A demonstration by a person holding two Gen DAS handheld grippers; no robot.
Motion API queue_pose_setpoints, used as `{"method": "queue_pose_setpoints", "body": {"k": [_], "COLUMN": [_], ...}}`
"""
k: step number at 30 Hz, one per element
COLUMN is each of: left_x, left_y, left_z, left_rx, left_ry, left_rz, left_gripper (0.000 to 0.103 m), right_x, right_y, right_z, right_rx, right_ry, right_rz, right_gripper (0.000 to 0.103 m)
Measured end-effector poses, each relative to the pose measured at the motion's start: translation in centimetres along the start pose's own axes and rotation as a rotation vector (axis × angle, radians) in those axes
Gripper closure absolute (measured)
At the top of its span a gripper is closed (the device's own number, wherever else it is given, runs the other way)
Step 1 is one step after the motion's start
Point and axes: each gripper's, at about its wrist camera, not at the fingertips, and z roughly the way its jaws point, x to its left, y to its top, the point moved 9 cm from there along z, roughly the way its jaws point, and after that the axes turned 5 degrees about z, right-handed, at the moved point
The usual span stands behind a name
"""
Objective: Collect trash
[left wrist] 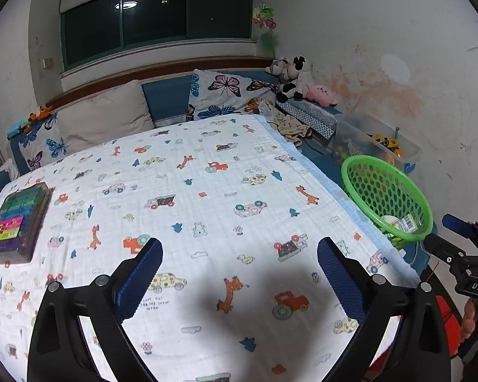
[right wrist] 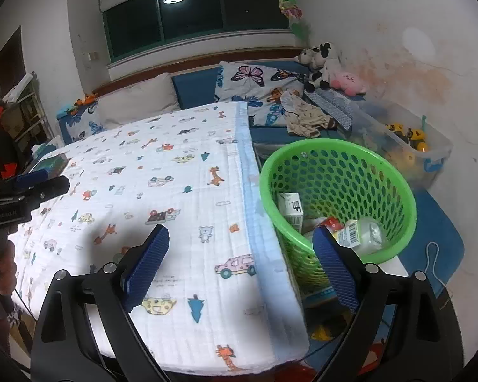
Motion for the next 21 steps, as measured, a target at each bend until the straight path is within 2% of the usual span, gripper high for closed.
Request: {"method": "queue_pose_setpoints", "body": {"k": [9, 21], "left_x": [0.7, 1.7], "left_y": [-1.0, -2.5], "left_z": [-1.0, -1.3], "left_rx": [-0.018, -0.002], "left_ry": [0.049, 0.07], "left_rz": [-0.004, -0.039], "left_gripper": [0.007, 0.007], "right_x": [1.2, 2.7], "right_y": [-0.2, -0.7], "right_z": [-0.2, 0.2], "right_rx": [-0.002, 0.014], "right_ry": [0.021, 0.046], "right_rz": [0.001, -0.007], "right_gripper": [0.008, 0.006]}}
